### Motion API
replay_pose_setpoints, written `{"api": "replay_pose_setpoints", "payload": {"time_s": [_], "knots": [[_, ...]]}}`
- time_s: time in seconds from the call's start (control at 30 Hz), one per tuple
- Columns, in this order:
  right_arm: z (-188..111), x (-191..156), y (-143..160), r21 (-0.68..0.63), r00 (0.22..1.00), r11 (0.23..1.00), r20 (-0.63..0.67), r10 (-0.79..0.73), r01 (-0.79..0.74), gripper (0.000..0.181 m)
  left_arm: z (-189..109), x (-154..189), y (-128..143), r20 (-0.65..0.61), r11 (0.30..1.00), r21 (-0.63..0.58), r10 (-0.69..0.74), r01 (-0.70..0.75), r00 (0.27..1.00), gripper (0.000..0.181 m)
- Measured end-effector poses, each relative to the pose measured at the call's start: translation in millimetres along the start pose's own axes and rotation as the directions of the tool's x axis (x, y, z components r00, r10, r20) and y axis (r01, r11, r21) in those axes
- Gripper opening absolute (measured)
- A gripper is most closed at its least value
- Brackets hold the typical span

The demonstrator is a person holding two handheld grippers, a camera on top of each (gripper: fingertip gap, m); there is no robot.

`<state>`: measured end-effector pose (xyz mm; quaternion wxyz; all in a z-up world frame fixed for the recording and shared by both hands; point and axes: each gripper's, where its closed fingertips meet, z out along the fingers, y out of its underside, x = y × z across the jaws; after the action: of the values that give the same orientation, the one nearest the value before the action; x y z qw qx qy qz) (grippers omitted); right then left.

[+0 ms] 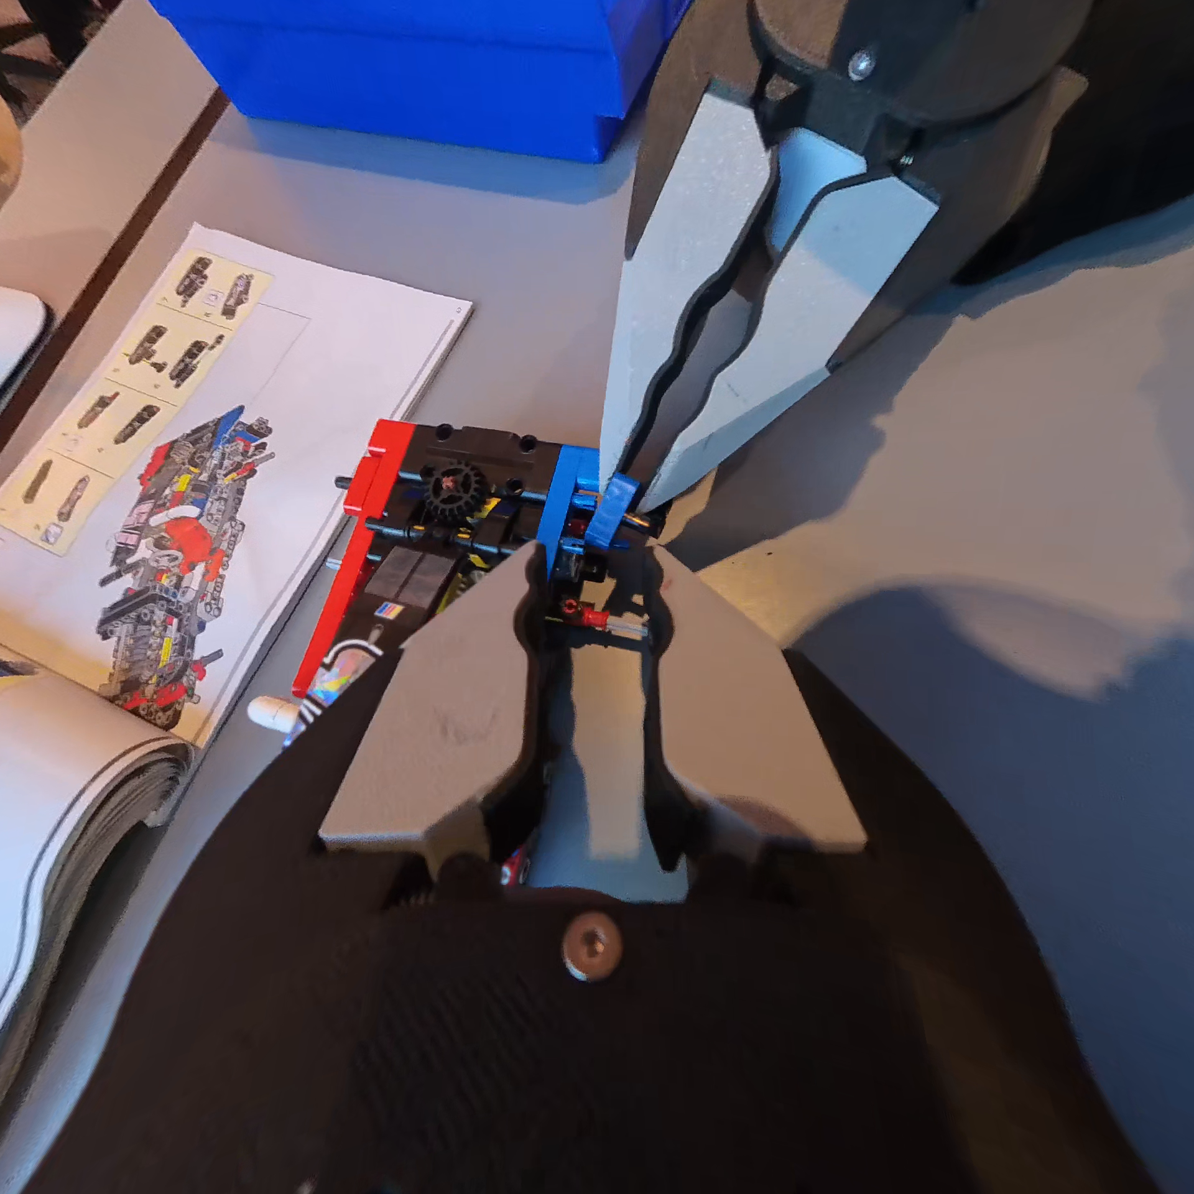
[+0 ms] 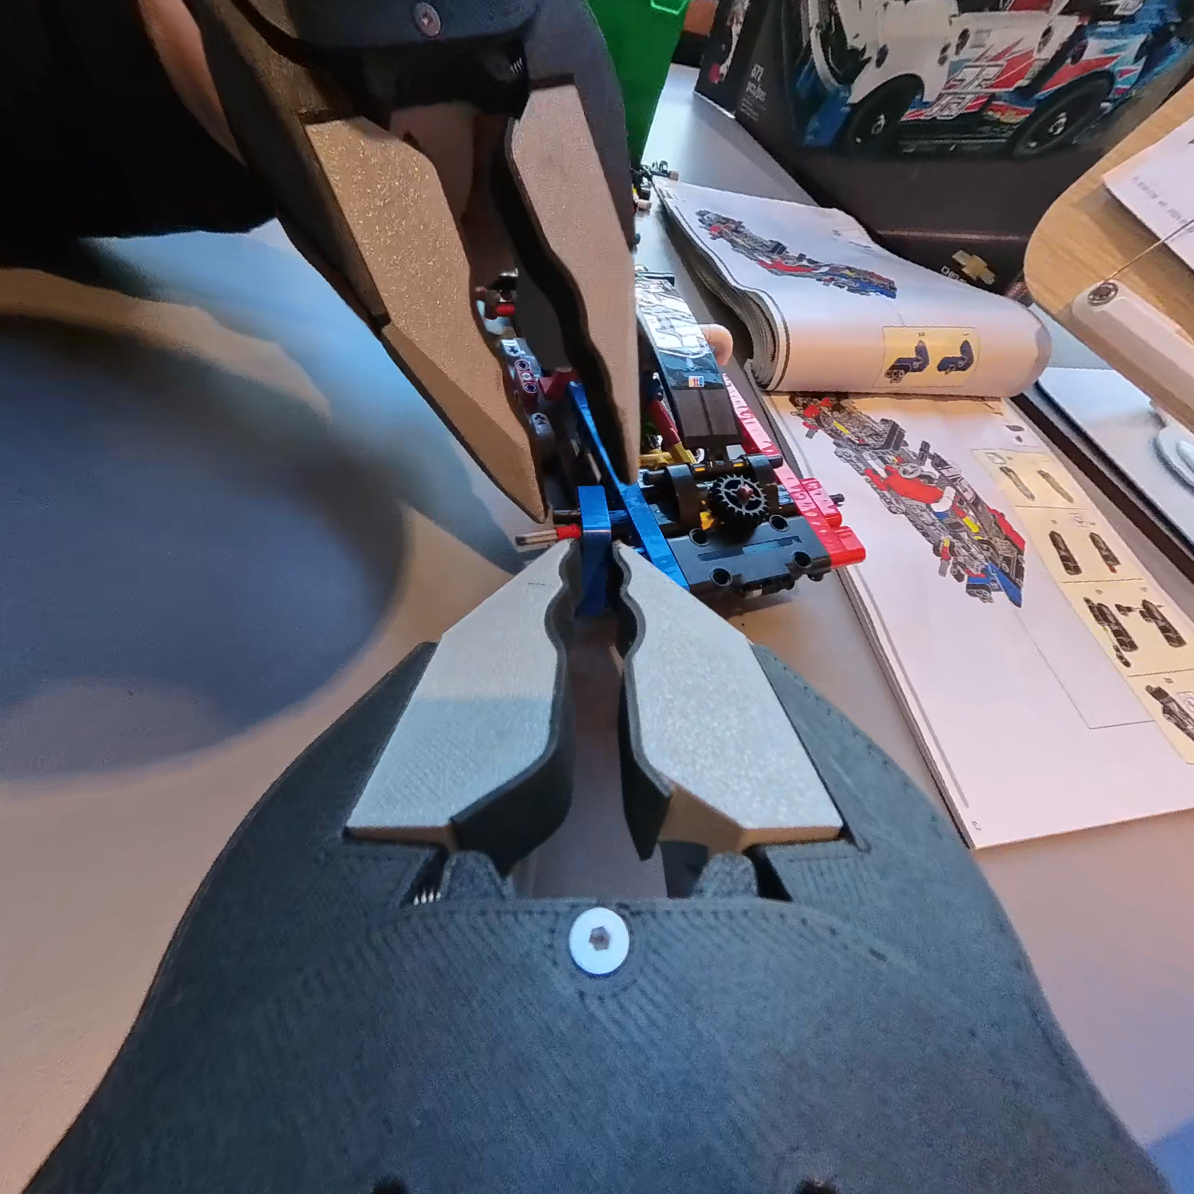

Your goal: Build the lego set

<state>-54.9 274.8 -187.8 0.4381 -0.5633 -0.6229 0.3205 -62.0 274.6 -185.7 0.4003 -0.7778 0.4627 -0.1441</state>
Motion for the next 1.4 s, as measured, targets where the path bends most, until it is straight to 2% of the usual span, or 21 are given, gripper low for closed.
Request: {"api": "replay_pose_setpoints", "payload": {"time_s": [0.1,0.27,0.4,0.47,0.53,0.6,0.67,0.73,0.83,0.93,1.1,1.17,1.33,1.4], "knots": [[0.3,-1.2,-0.1,-0.001,1.000,1.000,0.014,0.005,-0.005,0.004,-6.4,0.6,-4.6,-0.009,1.000,0.008,0.009,-0.009,1.000,0.032],[-1.8,-4.0,-3.2,0.021,1.000,1.000,0.022,0.008,-0.009,0.004,-11.0,0.0,14.2,0.006,0.993,-0.093,-0.067,0.067,0.998,0.046],[-1.6,-6.7,-4.1,0.026,0.999,1.000,0.042,0.006,-0.007,0.004,-9.0,7.5,13.5,0.004,0.991,-0.065,-0.116,0.116,0.993,0.040],[0.2,-5.8,-3.7,0.020,0.999,1.000,0.049,0.014,-0.015,0.005,-5.3,3.8,19.3,0.010,0.989,-0.113,-0.099,0.099,0.995,0.028],[3.5,-4.3,-1.6,-0.001,0.998,1.000,0.054,0.027,-0.027,0.005,-2.3,4.0,19.2,-0.007,0.988,-0.124,-0.096,0.094,0.995,0.025],[5.1,-3.6,0.5,-0.019,0.998,0.999,0.046,0.036,-0.035,0.005,-2.5,1.6,16.1,0.003,0.990,-0.110,-0.091,0.091,0.996,0.025],[4.4,-7.3,-0.6,-0.016,0.997,0.999,0.057,0.046,-0.045,0.005,-9.1,1.7,4.0,0.018,0.996,-0.041,-0.083,0.084,0.996,0.029],[2.9,-11.1,-4.2,0.005,0.996,0.999,0.070,0.046,-0.047,0.004,-15.4,10.9,-8.6,-0.014,0.998,0.038,-0.059,0.059,0.998,0.016],[1.7,-12.2,-6.6,0.018,0.997,0.999,0.077,0.033,-0.034,0.004,-10.9,12.7,-3.8,-0.039,0.998,-0.006,-0.057,0.057,0.998,0.018],[0.6,-11.2,-5.3,0.019,0.996,0.999,0.078,0.033,-0.034,0.004,-8.6,15.0,-3.8,-0.079,0.997,0.000,-0.078,0.079,0.994,0.013],[-6.6,-11.6,-11.8,0.081,0.992,0.995,0.116,0.047,-0.057,0.004,-8.1,16.1,-2.1,-0.155,0.989,0.021,-0.140,0.145,0.978,0.022],[-8.3,-9.6,-13.4,0.095,0.990,0.993,0.123,0.063,-0.075,0.004,-10.6,19.2,-6.8,-0.192,0.987,0.057,-0.136,0.149,0.972,0.000],[-10.3,-10.1,-14.8,0.109,0.986,0.990,0.150,0.071,-0.088,0.004,-11.5,18.8,-10.8,-0.237,0.972,0.111,-0.175,0.205,0.956,0.000],[-8.9,-12.4,-13.2,0.095,0.985,0.992,0.160,0.065,-0.080,0.004,-9.7,17.8,-8.5,-0.251,0.963,0.111,-0.211,0.244,0.945,0.015]]}}
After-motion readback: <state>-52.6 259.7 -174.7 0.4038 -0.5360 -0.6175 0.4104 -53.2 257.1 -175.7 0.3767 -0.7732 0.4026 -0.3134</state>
